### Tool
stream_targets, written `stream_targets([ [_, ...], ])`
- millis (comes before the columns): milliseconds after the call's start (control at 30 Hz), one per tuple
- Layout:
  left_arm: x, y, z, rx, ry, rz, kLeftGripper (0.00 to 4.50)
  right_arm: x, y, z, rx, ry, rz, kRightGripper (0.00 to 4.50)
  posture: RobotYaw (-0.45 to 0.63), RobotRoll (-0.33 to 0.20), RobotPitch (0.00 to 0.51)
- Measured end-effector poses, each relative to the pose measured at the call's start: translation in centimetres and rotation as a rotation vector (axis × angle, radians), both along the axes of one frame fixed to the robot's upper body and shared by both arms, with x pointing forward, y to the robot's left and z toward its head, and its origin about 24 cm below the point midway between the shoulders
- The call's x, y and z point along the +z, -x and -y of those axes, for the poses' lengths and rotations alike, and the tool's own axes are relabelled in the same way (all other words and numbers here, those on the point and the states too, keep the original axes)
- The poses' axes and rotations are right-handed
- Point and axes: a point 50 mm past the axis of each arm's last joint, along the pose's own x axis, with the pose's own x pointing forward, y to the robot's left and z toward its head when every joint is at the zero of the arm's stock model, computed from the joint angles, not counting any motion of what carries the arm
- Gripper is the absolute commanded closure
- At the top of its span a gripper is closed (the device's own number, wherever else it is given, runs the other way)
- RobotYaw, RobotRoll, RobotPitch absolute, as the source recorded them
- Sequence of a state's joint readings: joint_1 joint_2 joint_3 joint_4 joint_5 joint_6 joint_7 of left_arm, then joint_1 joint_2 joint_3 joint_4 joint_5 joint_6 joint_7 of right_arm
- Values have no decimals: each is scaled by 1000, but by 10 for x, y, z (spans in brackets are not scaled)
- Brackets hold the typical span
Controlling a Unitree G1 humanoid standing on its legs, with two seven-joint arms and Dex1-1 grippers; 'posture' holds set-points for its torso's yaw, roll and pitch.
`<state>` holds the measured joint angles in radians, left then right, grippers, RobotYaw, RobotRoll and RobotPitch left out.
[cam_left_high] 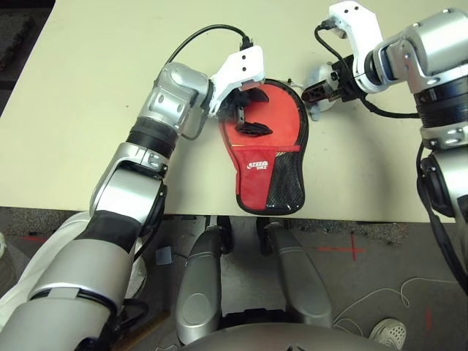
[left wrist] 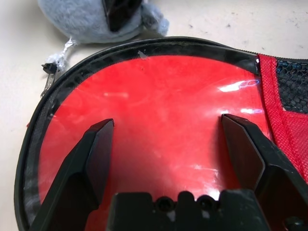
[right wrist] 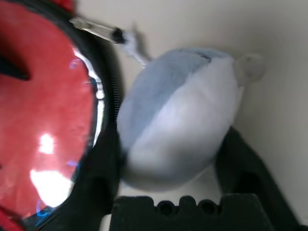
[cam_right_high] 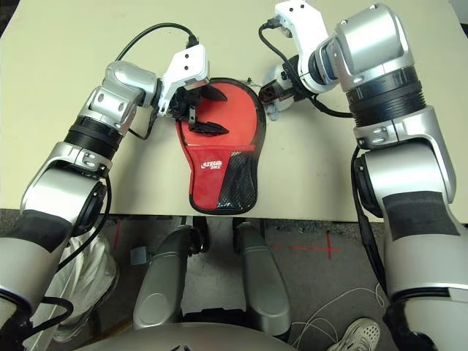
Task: Store the ping-pong paddle in its case and zip it.
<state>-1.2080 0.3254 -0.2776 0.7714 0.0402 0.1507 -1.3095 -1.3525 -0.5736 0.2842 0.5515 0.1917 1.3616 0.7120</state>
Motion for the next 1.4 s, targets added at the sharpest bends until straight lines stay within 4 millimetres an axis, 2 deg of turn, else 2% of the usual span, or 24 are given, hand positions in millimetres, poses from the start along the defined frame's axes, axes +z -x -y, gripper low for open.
stream_targets([
  [133,-1,0,1,-1,-3,-4,0,-1,-5,6,-20,6,37,3457,-140,0,378],
  [200,-1,0,1,0,-4,-4,0,0,-6,7,-21,21,54,3934,-140,0,380],
  [267,-2,0,2,1,-4,-4,0,0,-7,9,-22,40,64,4193,-144,0,384],
  [400,-4,-2,6,6,4,4,0,0,-3,14,0,121,90,4227,-153,0,390],
  [633,-5,-5,12,18,7,-2,0,1,16,18,66,240,109,4234,-163,0,397],
  [833,-7,-7,15,23,-2,-19,0,5,35,18,130,277,96,4251,-173,0,403],
  [1067,-5,-8,20,23,-12,-13,0,6,54,26,185,314,70,4252,-179,0,408],
  [1400,-5,-9,23,27,-11,-10,0,-8,85,39,272,356,-42,4262,-182,0,412],
])
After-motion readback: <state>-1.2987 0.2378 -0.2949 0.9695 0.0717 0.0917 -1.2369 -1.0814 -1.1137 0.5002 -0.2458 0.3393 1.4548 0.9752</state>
